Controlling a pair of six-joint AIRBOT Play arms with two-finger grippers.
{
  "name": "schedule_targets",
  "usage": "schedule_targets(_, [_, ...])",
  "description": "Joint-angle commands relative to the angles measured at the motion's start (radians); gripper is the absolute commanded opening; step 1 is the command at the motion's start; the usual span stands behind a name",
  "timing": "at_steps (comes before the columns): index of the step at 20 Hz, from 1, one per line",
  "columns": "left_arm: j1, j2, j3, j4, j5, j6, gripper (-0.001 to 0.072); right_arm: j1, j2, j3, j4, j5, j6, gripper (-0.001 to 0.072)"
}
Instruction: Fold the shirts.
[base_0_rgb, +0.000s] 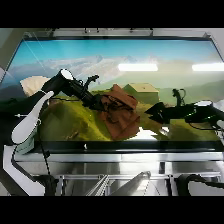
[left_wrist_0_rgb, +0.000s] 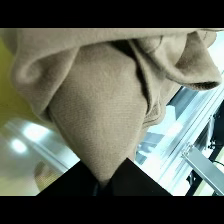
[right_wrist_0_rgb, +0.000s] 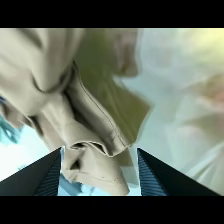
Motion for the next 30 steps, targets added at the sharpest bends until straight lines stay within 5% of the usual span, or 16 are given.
schedule_targets(1, [0.002, 0.001, 0.001, -0.002, -0.003, 0.002, 0.0017, 0.154, -0.079, 0.002, 0.087, -0.07, -0.046, 0.0525])
schedule_targets(2, [0.002, 0.0, 0.001, -0.002, -0.003, 0.002, 0.0017, 0.195, -0.098, 0.005, 0.163, -0.07, -0.086, 0.0523])
schedule_targets(4, [0.002, 0.001, 0.001, -0.002, -0.004, 0.002, 0.0017, 0.243, -0.126, 0.024, 0.251, -0.07, -0.139, 0.0375])
schedule_targets(6, [0.002, 0.001, 0.001, -0.006, -0.011, 0.001, 0.0018, 0.251, -0.129, 0.049, 0.276, -0.06, -0.152, 0.0012])
schedule_targets(10, [0.07, 0.064, 0.002, -0.133, -0.098, 0.02, 0.0018, 0.148, -0.049, 0.094, 0.251, 0.041, -0.152, 0.0015])
schedule_targets(21, [0.455, 0.532, 0.001, -0.14, -0.156, -0.017, 0.0018, -0.465, 0.449, 0.214, 0.241, 0.28, -0.034, 0.0014])
schedule_targets(30, [0.716, 0.88, 0.001, -0.185, -0.161, -0.025, 0.0019, -0.76, 0.61, 0.397, 0.286, 0.294, 0.009, 0.0014])
